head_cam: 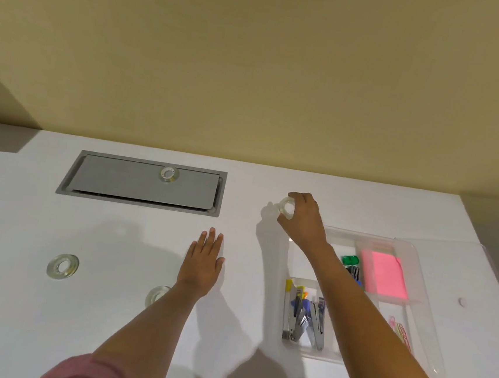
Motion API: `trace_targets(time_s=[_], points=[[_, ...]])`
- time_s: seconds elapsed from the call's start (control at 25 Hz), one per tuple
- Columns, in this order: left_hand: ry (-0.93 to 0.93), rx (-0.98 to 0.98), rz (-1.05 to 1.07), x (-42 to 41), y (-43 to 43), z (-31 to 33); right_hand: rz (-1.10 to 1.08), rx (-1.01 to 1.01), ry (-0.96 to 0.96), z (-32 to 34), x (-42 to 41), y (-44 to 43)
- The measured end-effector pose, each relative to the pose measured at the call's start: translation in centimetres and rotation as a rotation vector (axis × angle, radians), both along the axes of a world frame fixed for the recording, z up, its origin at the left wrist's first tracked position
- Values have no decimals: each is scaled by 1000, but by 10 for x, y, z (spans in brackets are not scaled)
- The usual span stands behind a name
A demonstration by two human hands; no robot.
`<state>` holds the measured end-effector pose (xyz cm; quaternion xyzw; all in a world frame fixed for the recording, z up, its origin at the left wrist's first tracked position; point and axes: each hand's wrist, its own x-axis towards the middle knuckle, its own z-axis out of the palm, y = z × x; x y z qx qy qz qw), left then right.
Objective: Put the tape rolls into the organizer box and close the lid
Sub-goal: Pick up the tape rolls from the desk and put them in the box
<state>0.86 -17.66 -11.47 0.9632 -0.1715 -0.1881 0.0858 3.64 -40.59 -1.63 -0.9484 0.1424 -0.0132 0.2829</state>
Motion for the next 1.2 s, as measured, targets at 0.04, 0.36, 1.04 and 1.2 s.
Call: trace_targets(time_s=[0.04,0.36,1.04,1.2], points=[[3,7,-9,-4,1,2,6,-5,15,2,-10,-5],[32,60,-21,-20,-2,11,-10,-114,278,-6,-65,-31],[-56,-20,35,-27,-4,0,204,-438,367,-38,-60,-39],[-69,-42,37,-27,-3,-1,232,-477,346,-42,-59,-39]])
